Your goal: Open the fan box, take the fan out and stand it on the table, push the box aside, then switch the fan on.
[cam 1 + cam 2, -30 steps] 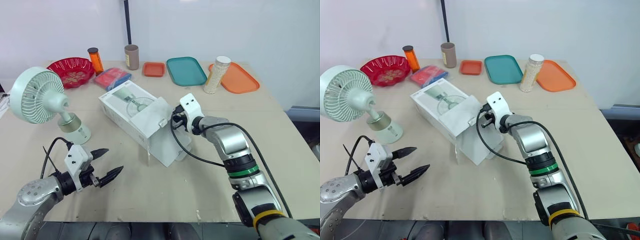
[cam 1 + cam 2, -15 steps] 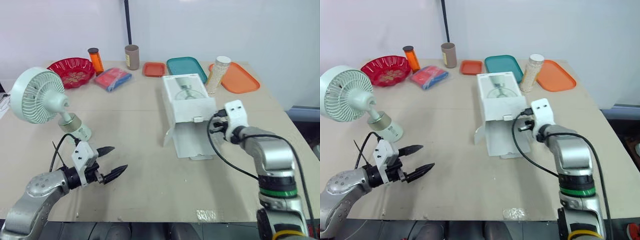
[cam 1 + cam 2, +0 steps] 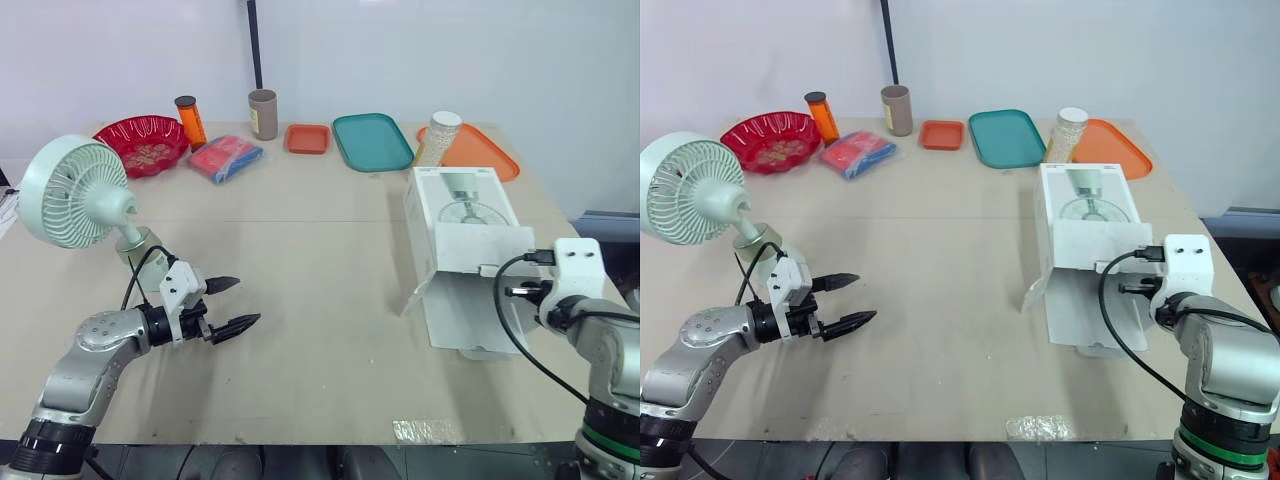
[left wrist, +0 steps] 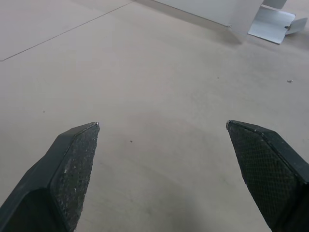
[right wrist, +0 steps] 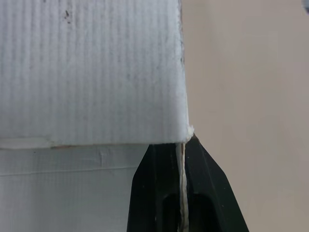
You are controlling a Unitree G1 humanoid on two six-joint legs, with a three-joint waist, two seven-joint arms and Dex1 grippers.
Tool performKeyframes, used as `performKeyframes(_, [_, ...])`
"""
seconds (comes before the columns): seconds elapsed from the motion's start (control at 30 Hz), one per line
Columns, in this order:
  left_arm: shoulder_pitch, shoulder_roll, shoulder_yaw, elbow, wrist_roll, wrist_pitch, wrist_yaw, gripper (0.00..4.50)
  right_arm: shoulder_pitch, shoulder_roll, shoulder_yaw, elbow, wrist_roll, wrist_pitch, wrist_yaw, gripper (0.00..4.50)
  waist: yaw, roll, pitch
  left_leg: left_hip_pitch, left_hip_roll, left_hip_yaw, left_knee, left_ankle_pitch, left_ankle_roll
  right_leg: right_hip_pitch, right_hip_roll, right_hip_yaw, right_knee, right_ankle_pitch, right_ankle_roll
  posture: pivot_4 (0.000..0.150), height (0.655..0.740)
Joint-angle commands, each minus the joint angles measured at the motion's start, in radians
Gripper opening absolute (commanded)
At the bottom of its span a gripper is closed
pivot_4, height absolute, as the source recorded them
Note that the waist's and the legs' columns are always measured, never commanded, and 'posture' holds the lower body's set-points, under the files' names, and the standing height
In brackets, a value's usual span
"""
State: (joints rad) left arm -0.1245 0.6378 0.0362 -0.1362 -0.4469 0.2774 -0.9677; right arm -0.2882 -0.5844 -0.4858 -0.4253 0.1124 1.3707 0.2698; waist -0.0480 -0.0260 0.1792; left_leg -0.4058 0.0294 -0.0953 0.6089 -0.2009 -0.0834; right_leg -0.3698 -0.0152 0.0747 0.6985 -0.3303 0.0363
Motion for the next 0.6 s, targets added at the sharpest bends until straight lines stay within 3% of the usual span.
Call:
performKeyframes(0.03, [-0.014, -0.009, -0.004, 0.020, 0.008, -0.044, -0.029, 4.50, -0.034, -0.013, -0.073, 0.030, -0.033, -0.037, -0.058, 0.28, 0.000, 0.000, 0.000, 0.000, 0.000, 0.000, 0.000, 0.000, 0.000, 0.000, 0.000, 0.000, 0.000, 0.000, 0.000, 0.150, 0.7400])
performKeyframes(0.1, [-0.011, -0.012, -0.003, 0.033, 0.013, -0.059, -0.040, 4.50, -0.047, -0.013, -0.072, 0.027, -0.011, -0.047, -0.047, 0.92, 0.000, 0.000, 0.000, 0.000, 0.000, 0.000, 0.000, 0.000, 0.000, 0.000, 0.000, 0.000, 0.000, 0.000, 0.000, 0.150, 0.7400])
performKeyframes(0.2, [-0.007, -0.017, -0.003, 0.050, 0.018, -0.077, -0.053, 4.50, -0.017, -0.064, -0.043, -0.001, 0.021, -0.064, 0.018, 2.52, 0.000, 0.000, 0.000, 0.000, 0.000, 0.000, 0.000, 0.000, 0.000, 0.000, 0.000, 0.000, 0.000, 0.000, 0.000, 0.150, 0.7400])
performKeyframes(0.37, [-0.013, -0.026, -0.007, 0.082, 0.029, -0.100, -0.070, 4.50, 0.046, -0.174, -0.059, -0.019, 0.063, -0.097, 0.112, 4.46, 0.001, 0.001, 0.000, 0.000, 0.000, 0.000, 0.000, 0.000, 0.000, 0.000, 0.000, 0.000, 0.000, 0.000, 0.001, 0.150, 0.7400])
performKeyframes(0.6, [-0.029, -0.031, -0.010, 0.119, 0.040, -0.121, -0.090, 4.50, 0.188, -0.303, -0.103, -0.126, 0.167, -0.154, 0.302, 4.46, 0.001, 0.001, 0.000, 0.000, 0.000, 0.000, 0.000, 0.000, 0.001, 0.000, 0.000, 0.000, 0.000, -0.001, 0.001, 0.150, 0.7400])
